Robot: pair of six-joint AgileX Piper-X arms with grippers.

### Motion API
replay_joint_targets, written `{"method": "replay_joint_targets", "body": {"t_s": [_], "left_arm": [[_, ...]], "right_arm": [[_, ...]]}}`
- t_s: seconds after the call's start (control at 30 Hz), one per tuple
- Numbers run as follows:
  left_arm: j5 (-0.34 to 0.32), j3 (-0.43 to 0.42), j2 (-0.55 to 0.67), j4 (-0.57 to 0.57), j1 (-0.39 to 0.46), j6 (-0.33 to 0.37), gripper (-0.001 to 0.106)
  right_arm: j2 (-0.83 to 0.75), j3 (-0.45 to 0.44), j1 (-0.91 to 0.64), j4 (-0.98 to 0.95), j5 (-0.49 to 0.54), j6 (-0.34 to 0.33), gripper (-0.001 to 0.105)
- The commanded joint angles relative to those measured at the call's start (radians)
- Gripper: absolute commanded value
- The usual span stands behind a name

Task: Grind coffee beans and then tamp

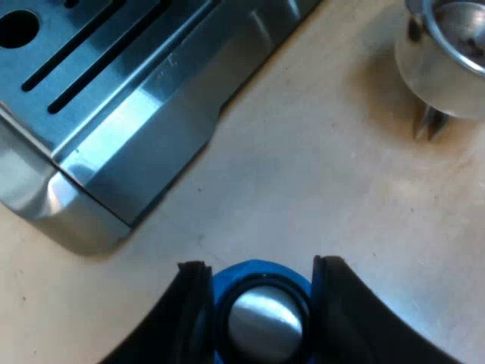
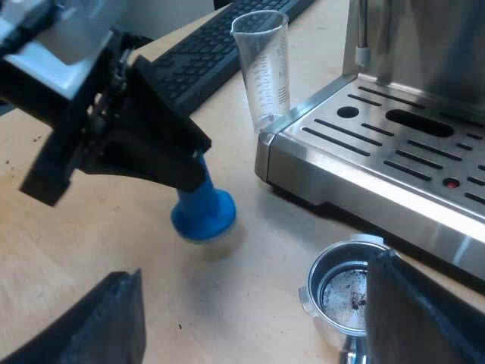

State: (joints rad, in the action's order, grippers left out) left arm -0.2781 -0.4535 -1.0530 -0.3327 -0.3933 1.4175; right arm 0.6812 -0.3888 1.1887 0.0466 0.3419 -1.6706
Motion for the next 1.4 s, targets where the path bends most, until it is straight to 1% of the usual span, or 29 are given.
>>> {"method": "replay_joint_targets", "body": {"t_s": [0.03,0.33,0.57,0.77,0.83,0.87,0.9,0.93,1.0,1.03,1.1,1.2,1.4], "left_arm": [[0.012,0.000,-0.025,0.057,0.001,0.023,0.000],[0.012,0.000,-0.087,0.122,0.001,0.024,0.000],[0.012,0.006,-0.123,0.136,0.001,0.024,0.000],[0.012,0.005,-0.125,0.144,0.001,0.024,0.000],[0.012,0.005,-0.125,0.144,0.001,0.024,0.005],[0.012,0.005,-0.125,0.144,0.001,0.024,0.010],[0.012,0.005,-0.125,0.144,0.001,0.024,0.018],[0.012,0.005,-0.125,0.144,0.001,0.024,0.022],[0.012,0.005,-0.125,0.144,0.001,0.024,0.041],[0.012,0.005,-0.125,0.144,0.001,0.024,0.048],[0.012,0.005,-0.125,0.144,0.001,0.024,0.055],[0.012,0.005,-0.125,0.144,0.001,0.024,0.060],[0.012,0.005,-0.125,0.146,0.001,0.024,0.062]], "right_arm": [[-0.003,-0.005,0.002,0.009,-0.007,-0.016,0.062],[-0.003,-0.005,0.002,-0.006,-0.007,-0.016,0.062],[-0.003,-0.005,0.002,-0.006,-0.007,-0.016,0.062],[-0.003,-0.005,0.002,-0.006,-0.007,-0.016,0.062],[-0.003,-0.005,0.002,-0.006,-0.007,-0.016,0.062],[-0.003,-0.005,0.002,-0.006,-0.007,-0.016,0.062],[-0.003,-0.005,0.002,-0.006,-0.007,-0.016,0.062],[-0.003,-0.005,0.002,-0.006,-0.007,-0.016,0.062],[-0.003,-0.005,0.002,-0.006,-0.007,-0.016,0.062],[-0.003,-0.005,0.002,-0.006,-0.007,-0.016,0.062],[-0.003,-0.005,0.002,-0.006,-0.007,-0.016,0.062],[-0.003,-0.005,0.002,-0.006,-0.007,-0.016,0.062],[-0.003,-0.005,0.002,-0.006,-0.007,-0.016,0.062]]}}
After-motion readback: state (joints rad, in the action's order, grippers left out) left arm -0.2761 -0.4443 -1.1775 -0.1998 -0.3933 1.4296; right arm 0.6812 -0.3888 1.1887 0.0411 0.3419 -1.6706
